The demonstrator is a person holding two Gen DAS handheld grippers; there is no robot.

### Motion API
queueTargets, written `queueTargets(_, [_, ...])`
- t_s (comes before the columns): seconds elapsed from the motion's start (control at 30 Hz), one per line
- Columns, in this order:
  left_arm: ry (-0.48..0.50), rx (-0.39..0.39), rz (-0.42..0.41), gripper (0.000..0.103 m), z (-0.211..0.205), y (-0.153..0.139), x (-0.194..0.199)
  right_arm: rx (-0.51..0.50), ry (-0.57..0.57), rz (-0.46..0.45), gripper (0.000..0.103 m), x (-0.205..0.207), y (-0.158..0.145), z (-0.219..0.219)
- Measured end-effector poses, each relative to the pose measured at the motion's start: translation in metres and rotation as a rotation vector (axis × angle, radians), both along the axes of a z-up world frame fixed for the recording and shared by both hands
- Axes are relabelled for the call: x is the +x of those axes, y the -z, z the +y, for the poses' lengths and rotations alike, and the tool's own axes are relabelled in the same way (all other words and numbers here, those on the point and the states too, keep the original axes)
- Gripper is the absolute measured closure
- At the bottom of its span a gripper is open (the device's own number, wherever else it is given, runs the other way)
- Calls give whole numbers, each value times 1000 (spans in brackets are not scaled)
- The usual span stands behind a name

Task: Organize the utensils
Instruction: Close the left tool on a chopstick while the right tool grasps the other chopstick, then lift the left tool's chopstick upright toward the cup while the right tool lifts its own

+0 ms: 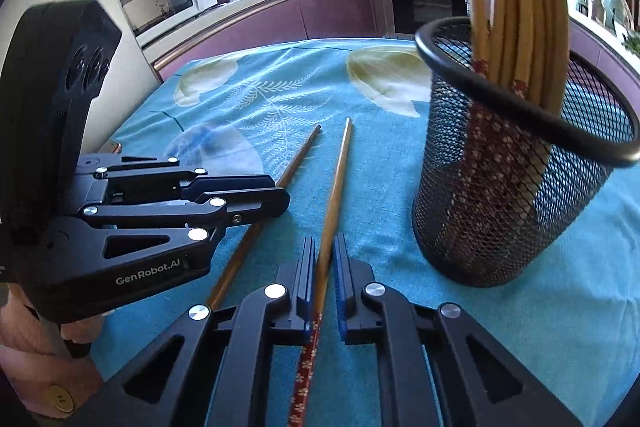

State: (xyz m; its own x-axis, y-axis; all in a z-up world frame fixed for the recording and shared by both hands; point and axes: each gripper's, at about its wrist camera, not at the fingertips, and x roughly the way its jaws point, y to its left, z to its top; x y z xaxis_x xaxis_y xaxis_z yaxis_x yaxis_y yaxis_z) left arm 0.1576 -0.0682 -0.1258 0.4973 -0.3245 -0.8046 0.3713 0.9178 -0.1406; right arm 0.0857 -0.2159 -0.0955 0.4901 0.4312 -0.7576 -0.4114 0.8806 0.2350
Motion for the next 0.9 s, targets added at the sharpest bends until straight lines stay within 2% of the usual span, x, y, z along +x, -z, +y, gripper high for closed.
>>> queueTargets(0.3, [-7, -9, 3, 94, 0, 2, -7, 69, 5, -4, 97, -7, -9, -11])
queueTargets(0.5, [24, 13, 6, 93, -4, 2, -13, 55, -27, 12, 97, -7, -6, -5])
queueTargets(0.67, [53, 45, -1, 87, -7, 2, -15, 29, -31, 22, 96, -5, -1, -1])
queueTargets(0.83, [66, 82, -7, 88, -13, 2, -14, 17, -36, 15, 96, -3, 0, 1])
queueTargets(0.9, [61, 85, -8, 93, -15, 2, -13, 17, -36, 14, 96, -2, 0, 2])
